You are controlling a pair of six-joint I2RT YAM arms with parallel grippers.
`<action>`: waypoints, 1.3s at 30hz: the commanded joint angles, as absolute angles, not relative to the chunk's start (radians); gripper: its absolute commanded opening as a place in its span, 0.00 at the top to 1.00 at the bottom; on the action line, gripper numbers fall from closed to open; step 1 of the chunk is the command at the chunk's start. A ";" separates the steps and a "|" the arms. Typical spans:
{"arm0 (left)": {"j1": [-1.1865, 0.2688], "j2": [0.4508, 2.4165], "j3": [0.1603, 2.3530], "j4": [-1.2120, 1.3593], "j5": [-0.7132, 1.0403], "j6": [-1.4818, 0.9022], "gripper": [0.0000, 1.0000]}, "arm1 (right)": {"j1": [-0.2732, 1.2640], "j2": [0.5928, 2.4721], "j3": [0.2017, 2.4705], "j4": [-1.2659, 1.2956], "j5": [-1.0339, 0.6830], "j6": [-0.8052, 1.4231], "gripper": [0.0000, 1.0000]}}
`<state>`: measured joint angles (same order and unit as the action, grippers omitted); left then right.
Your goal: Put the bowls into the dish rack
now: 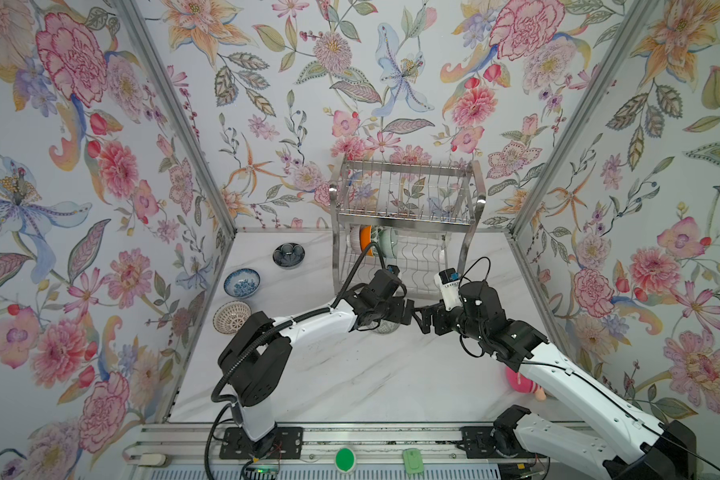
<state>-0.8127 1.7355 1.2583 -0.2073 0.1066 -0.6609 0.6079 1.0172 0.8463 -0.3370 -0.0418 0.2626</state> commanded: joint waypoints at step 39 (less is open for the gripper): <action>-0.209 1.110 0.314 0.290 0.573 -0.877 0.01 | 0.916 1.939 1.335 -0.366 0.117 0.412 0.68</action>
<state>-0.2222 1.1179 0.3229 0.2901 0.5453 -0.9012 0.9089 1.9182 1.2999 -0.3328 0.0975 0.4007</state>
